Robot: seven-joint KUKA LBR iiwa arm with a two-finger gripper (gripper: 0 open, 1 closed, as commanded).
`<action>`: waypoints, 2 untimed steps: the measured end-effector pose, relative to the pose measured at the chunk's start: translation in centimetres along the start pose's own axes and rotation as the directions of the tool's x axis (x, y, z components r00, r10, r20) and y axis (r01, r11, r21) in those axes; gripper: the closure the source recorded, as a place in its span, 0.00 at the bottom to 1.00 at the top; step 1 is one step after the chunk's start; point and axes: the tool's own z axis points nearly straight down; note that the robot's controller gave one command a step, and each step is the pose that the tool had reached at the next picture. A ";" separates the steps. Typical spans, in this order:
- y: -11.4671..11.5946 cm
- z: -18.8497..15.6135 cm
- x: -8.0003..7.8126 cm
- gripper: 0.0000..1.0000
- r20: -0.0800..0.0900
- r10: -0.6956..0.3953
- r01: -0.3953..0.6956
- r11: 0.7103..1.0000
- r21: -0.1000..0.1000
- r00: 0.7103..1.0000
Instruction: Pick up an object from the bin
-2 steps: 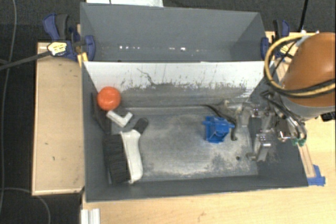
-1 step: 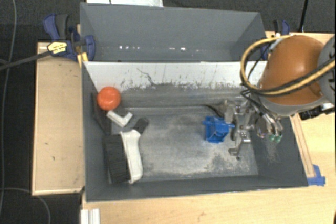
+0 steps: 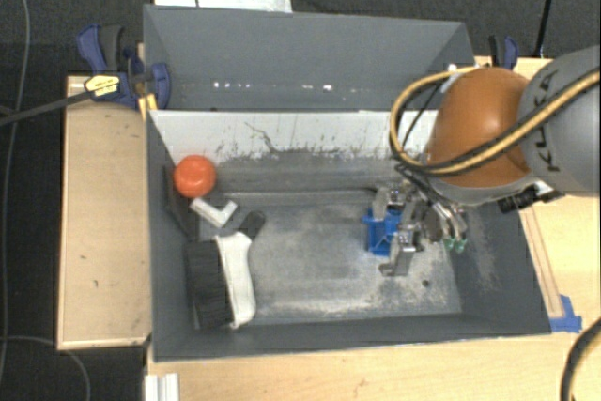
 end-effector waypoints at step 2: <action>-4.3 7.2 -5.6 0.00 0.012 -0.045 0.045 0.999 0.001 0.999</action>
Offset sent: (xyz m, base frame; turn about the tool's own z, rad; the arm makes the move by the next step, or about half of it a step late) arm 0.0611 -0.0540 -0.0858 -0.0488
